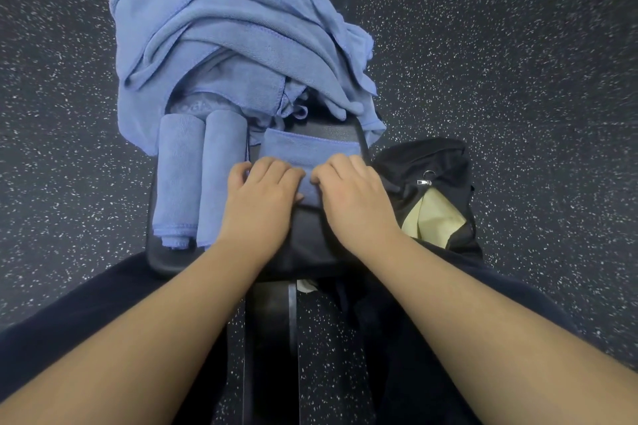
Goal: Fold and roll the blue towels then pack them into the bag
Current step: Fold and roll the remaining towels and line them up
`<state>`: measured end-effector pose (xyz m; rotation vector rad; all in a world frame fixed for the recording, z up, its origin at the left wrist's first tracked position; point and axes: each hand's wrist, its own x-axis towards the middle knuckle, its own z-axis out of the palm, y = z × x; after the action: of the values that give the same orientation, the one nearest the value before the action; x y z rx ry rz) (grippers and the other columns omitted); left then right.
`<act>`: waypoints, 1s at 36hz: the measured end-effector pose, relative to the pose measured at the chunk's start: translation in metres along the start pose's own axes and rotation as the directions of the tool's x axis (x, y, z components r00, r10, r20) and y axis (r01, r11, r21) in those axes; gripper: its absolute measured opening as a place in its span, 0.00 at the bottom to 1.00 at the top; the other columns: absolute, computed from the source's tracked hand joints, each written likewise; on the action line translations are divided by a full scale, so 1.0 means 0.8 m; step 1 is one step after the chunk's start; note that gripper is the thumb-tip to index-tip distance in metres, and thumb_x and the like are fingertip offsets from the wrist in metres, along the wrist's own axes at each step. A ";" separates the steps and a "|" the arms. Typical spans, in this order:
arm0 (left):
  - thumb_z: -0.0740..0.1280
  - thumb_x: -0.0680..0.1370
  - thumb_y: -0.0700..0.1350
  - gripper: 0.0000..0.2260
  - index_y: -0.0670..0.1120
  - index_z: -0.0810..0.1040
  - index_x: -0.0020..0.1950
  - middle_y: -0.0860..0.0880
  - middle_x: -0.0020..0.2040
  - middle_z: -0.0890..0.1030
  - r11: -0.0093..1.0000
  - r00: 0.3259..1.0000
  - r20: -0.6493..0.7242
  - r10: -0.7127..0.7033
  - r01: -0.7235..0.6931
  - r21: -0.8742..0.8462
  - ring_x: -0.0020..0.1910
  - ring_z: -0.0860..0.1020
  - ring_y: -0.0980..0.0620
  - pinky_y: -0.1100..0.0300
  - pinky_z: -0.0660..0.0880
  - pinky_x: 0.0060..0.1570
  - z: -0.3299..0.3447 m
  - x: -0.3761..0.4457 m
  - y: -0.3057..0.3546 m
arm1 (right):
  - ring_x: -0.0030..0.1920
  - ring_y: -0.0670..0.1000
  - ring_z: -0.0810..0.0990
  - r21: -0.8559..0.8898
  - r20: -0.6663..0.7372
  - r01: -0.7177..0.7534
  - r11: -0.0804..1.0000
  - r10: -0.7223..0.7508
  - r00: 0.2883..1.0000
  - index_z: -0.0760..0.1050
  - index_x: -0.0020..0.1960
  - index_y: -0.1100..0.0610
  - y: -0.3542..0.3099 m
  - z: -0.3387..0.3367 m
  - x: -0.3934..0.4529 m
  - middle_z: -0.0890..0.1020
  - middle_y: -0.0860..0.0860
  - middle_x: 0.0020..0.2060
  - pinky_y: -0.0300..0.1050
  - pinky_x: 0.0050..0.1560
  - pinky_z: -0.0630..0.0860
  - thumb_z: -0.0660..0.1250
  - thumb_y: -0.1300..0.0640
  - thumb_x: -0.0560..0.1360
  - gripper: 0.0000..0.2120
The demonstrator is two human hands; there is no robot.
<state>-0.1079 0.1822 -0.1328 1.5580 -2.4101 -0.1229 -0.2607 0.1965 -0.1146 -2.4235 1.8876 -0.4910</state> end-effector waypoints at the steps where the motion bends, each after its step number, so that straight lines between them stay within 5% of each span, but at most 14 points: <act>1: 0.61 0.74 0.47 0.11 0.46 0.80 0.51 0.49 0.46 0.80 1.000 1.000 0.006 -0.011 0.011 -0.010 0.53 0.69 0.49 0.51 0.60 0.55 0.001 0.001 0.001 | 0.40 0.56 0.74 -0.004 0.004 -0.007 1.000 0.007 1.000 0.77 0.44 0.55 -0.001 -0.001 0.000 0.75 0.52 0.38 0.46 0.39 0.65 0.59 0.58 0.72 0.08; 4: 0.58 0.74 0.46 0.12 0.45 0.80 0.50 0.48 0.45 0.80 0.999 0.999 0.009 -0.030 0.031 -0.035 0.54 0.72 0.48 0.51 0.60 0.56 0.003 0.008 0.003 | 0.43 0.56 0.74 0.001 0.021 -0.038 0.999 0.038 0.999 0.76 0.46 0.56 -0.002 -0.003 -0.002 0.77 0.52 0.41 0.48 0.41 0.70 0.64 0.53 0.68 0.09; 8: 0.66 0.76 0.40 0.09 0.43 0.80 0.54 0.44 0.50 0.82 0.995 0.994 0.079 -0.070 0.075 -0.067 0.59 0.77 0.43 0.51 0.55 0.63 0.001 0.017 0.006 | 0.48 0.56 0.73 0.002 0.129 -0.041 0.999 0.041 0.991 0.76 0.53 0.57 0.006 0.000 -0.007 0.77 0.52 0.49 0.47 0.48 0.67 0.78 0.51 0.59 0.26; 12: 0.65 0.78 0.39 0.13 0.42 0.76 0.62 0.43 0.59 0.80 0.991 0.983 0.157 -0.092 0.105 -0.080 0.69 0.70 0.43 0.51 0.49 0.69 -0.004 0.014 0.010 | 0.46 0.58 0.77 0.047 0.086 -0.042 0.998 0.038 0.996 0.77 0.54 0.58 0.010 0.006 -0.006 0.79 0.54 0.47 0.46 0.47 0.66 0.69 0.61 0.64 0.18; 14: 0.67 0.75 0.36 0.13 0.40 0.75 0.59 0.39 0.57 0.79 0.991 0.989 0.131 -0.072 0.085 -0.102 0.67 0.71 0.39 0.50 0.52 0.67 -0.005 0.010 0.010 | 0.44 0.59 0.77 0.079 0.090 -0.044 0.996 0.037 0.995 0.77 0.52 0.59 0.011 0.005 -0.004 0.79 0.54 0.44 0.49 0.46 0.72 0.59 0.61 0.68 0.15; 19: 0.73 0.70 0.40 0.13 0.40 0.75 0.52 0.41 0.49 0.80 0.997 0.994 0.106 -0.019 0.027 -0.075 0.59 0.77 0.38 0.44 0.63 0.64 -0.009 0.002 0.011 | 0.44 0.61 0.77 0.130 0.241 -0.055 0.990 0.022 0.970 0.77 0.51 0.60 0.018 -0.003 -0.003 0.80 0.56 0.43 0.52 0.46 0.75 0.72 0.67 0.61 0.19; 23: 0.77 0.63 0.49 0.20 0.41 0.76 0.49 0.43 0.46 0.80 0.998 0.989 0.144 0.033 -0.024 -0.063 0.50 0.79 0.41 0.43 0.66 0.62 -0.017 0.000 0.010 | 0.50 0.61 0.77 0.158 0.341 -0.074 0.985 0.016 0.940 0.77 0.56 0.59 0.024 -0.007 -0.001 0.81 0.56 0.48 0.53 0.52 0.72 0.74 0.60 0.67 0.18; 26: 0.80 0.60 0.45 0.22 0.41 0.78 0.50 0.42 0.49 0.81 0.997 0.990 0.132 0.057 -0.049 -0.059 0.51 0.79 0.40 0.46 0.62 0.63 -0.014 -0.003 0.005 | 0.49 0.61 0.77 0.174 0.345 -0.067 0.982 0.004 0.939 0.78 0.55 0.59 0.027 -0.006 0.001 0.81 0.56 0.47 0.53 0.51 0.71 0.75 0.56 0.68 0.17; 32: 0.63 0.70 0.43 0.12 0.40 0.79 0.51 0.41 0.48 0.78 0.987 0.997 0.028 0.078 -0.073 -0.144 0.46 0.75 0.40 0.52 0.67 0.49 -0.019 -0.001 0.001 | 0.52 0.60 0.76 0.133 0.295 -0.073 0.988 0.031 0.955 0.79 0.55 0.56 0.028 -0.002 0.003 0.81 0.53 0.47 0.52 0.51 0.71 0.75 0.53 0.68 0.17; 36: 0.67 0.71 0.38 0.04 0.41 0.79 0.44 0.42 0.44 0.78 0.986 0.996 0.006 0.087 -0.086 -0.144 0.41 0.75 0.40 0.51 0.68 0.47 -0.016 0.001 0.002 | 0.53 0.59 0.74 0.108 0.228 -0.078 0.991 0.052 0.972 0.78 0.55 0.57 0.026 0.001 0.000 0.80 0.53 0.49 0.51 0.51 0.69 0.74 0.53 0.69 0.16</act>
<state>-0.1058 0.1834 -0.1199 1.3916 -2.4147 -0.2829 -0.2798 0.1911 -0.1201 -2.2300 1.7854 -0.2985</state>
